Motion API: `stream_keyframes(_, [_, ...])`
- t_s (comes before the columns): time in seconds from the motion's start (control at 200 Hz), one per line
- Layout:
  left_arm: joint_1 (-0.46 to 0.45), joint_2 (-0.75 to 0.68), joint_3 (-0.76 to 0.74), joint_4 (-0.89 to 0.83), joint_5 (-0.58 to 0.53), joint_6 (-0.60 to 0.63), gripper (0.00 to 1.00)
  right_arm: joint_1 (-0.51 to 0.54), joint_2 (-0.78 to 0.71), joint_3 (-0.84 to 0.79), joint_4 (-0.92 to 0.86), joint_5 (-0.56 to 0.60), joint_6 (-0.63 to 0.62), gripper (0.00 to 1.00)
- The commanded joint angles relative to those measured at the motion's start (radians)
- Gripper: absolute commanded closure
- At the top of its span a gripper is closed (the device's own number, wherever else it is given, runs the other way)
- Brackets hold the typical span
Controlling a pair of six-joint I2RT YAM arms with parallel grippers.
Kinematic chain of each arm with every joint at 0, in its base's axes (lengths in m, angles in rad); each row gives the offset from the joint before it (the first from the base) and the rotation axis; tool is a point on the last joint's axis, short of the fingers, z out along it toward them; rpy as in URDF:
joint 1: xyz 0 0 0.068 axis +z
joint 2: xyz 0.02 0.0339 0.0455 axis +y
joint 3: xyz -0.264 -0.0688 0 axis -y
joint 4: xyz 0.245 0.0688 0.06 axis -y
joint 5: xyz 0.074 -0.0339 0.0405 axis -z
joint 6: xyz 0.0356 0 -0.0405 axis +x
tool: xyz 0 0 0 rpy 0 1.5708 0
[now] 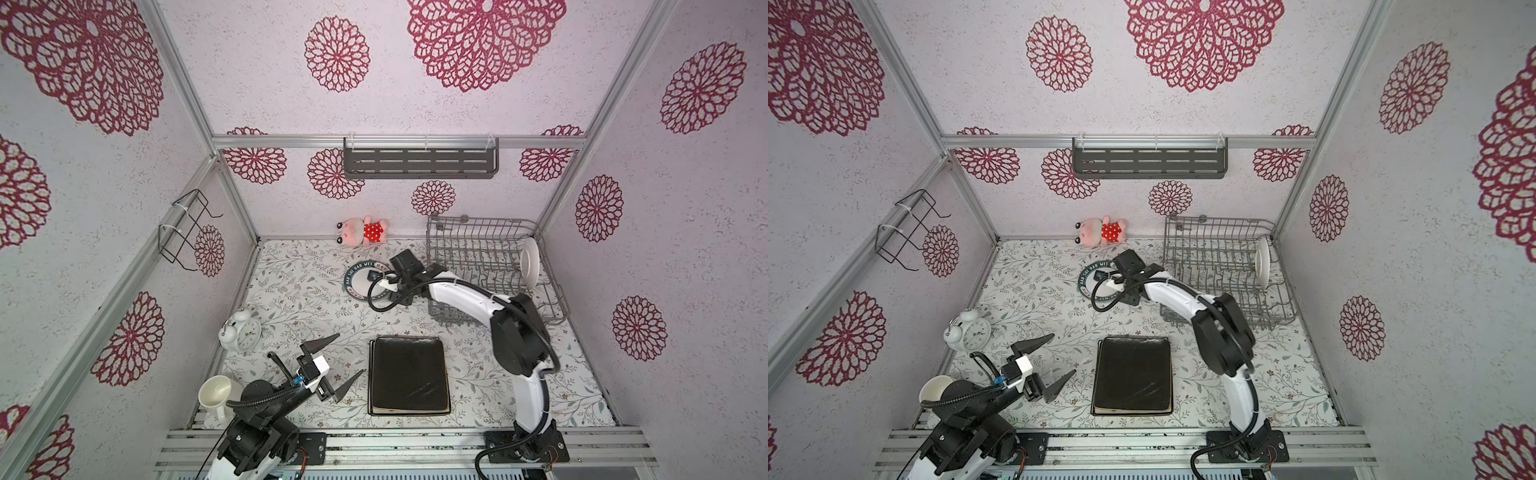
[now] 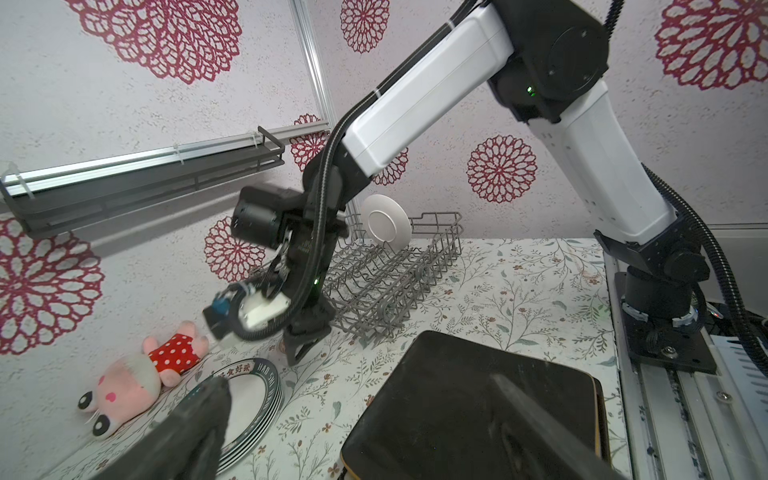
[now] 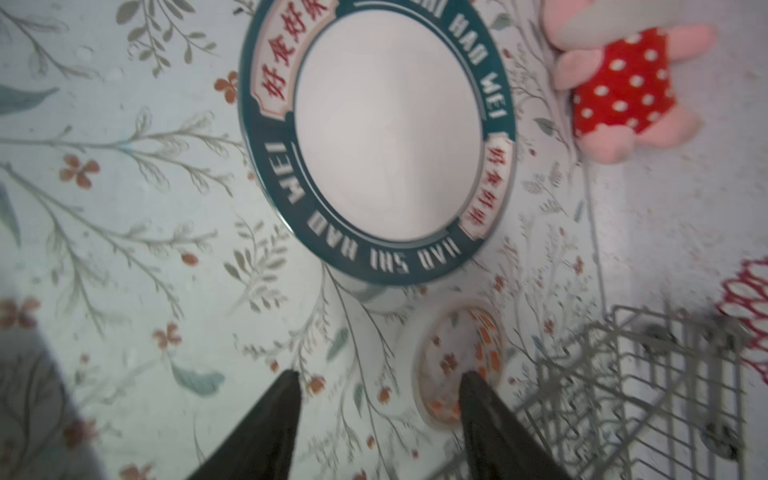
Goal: Unload the plates from the dish rack
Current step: 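Open the right gripper and move it back to the rack, then grasp the top edge of the last white rack plate with the right gripper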
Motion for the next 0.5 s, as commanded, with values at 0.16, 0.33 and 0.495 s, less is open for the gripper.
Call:
stream_keyframes(0.16, [0.01, -0.014, -0.002, 0.0, 0.009, 0.005, 0.03, -0.365, -0.444, -0.161, 0.088, -0.284, 0.343, 0.01])
stream_keyframes(0.33, [0.01, -0.014, -0.005, 0.003, 0.001, 0.006, 0.03, -0.601, -0.539, -0.224, 0.118, -0.449, 0.48, 0.02])
stream_keyframes(0.495, [0.009, -0.014, -0.005, 0.003, 0.0, 0.005, 0.03, -0.767, -0.546, -0.257, 0.122, -0.444, 0.602, 0.06])
